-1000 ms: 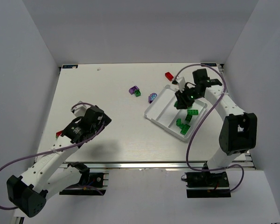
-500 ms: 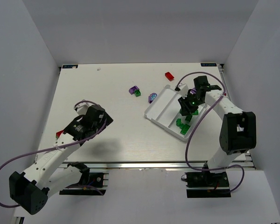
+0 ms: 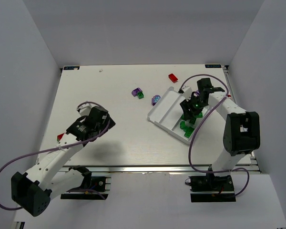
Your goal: Sort the legos into containers by color
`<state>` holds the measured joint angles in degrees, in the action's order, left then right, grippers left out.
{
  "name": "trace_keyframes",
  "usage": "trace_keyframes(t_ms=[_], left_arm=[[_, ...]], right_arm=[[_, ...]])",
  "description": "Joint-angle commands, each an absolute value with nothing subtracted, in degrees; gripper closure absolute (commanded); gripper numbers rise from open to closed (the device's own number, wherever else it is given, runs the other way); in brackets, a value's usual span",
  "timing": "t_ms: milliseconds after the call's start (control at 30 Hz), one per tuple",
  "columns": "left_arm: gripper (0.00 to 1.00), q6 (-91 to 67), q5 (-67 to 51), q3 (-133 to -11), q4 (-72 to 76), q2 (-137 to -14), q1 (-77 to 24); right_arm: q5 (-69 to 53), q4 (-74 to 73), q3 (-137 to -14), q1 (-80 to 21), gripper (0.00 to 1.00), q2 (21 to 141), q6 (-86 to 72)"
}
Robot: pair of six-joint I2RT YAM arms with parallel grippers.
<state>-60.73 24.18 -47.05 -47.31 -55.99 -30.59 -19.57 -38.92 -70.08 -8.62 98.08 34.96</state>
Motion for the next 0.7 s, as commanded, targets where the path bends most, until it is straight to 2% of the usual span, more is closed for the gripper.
trace_keyframes(t_ms=[0,100,133,167,233,267,400,467,500,567,633,667], left_arm=[[0.03,-57.4,22.5,-50.8,-44.0,-59.6,-30.1],[0.05,-54.6,19.7,-52.8,-40.7,-63.3,-29.6],[0.08,-53.0,17.9,-53.3,-39.7,-64.3,-29.5],[0.11,-52.3,17.1,-54.8,-38.5,-66.8,-29.2],[0.18,-50.2,16.0,-56.9,-38.3,-69.3,-29.0],[0.3,-49.8,15.5,-57.6,-38.1,-70.4,-29.0],[0.61,-49.0,13.7,-59.0,-36.1,-72.3,-28.4],[0.61,-49.6,13.6,-58.6,-35.9,-71.8,-28.2],[0.56,-49.9,14.0,-58.4,-35.9,-71.5,-28.0],[0.41,-51.2,14.7,-57.6,-36.9,-69.8,-27.8],[0.25,-52.8,16.3,-56.4,-38.0,-68.0,-27.7],[0.24,-53.3,17.0,-55.9,-39.2,-66.1,-27.7]], right_arm=[[-20.4,-38.1,-72.5,-8.1,0.39,93.0,35.9],[-22.9,-37.0,-72.6,-7.7,0.36,90.3,37.2],[-23.9,-35.5,-72.1,-7.6,0.31,89.3,37.5],[-26.1,-34.4,-71.5,-7.7,0.11,87.4,38.1],[-29.1,-31.0,-69.9,-7.7,0.11,85.5,38.2],[-31.0,-26.8,-68.2,-8.1,0.1,84.9,38.0],[-33.8,-23.5,-71.7,-13.6,0.11,87.7,33.0],[-32.8,-23.6,-75.2,-17.7,0.22,90.6,30.5],[-31.7,-24.3,-79.9,-18.9,0.37,94.5,29.0],[-29.5,-26.2,-86.1,-22.4,0.48,99.3,23.6],[-28.6,-29.9,-96.8,-24.4,0.51,107.5,16.8],[-27.5,-30.8,-100.1,-26.3,0.49,110.0,14.7]])
